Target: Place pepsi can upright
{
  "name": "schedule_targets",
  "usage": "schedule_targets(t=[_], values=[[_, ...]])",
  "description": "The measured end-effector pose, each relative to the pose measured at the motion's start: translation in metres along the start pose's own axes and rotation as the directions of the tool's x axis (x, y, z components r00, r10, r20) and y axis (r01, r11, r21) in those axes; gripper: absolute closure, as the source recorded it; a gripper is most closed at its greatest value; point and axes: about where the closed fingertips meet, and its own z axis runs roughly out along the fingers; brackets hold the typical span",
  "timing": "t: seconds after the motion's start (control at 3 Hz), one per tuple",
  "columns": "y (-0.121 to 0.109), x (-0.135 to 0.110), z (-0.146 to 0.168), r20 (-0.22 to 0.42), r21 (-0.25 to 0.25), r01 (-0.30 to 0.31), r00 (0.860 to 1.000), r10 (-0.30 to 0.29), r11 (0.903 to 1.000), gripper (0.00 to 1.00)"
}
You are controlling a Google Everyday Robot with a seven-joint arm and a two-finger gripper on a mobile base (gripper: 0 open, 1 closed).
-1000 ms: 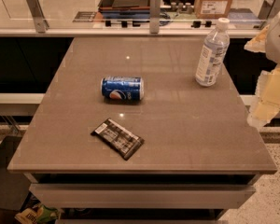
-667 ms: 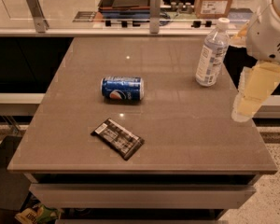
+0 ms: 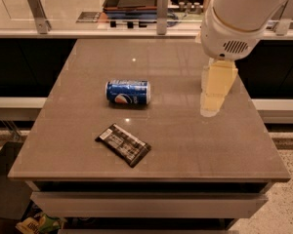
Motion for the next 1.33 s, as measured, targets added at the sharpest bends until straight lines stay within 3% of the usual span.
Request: schedule_targets(t=[0.33,0.67,1.0,1.33], values=[[-0.017,-0.019,0.022,-0.044,0.056,-0.012,0.999,0.015,0.9984,0.00],[-0.027,-0.031,0.044,-0.066,0.065,-0.023,0.997,0.027,0.9977,0.00],[-0.035,-0.043,0.059,-0.088,0.014,-0.020,0.996,0.022,0.9997,0.00],[-0.033,-0.043,0.059,-0.096,0.001,-0.018,0.995,0.018,0.9998,0.00]])
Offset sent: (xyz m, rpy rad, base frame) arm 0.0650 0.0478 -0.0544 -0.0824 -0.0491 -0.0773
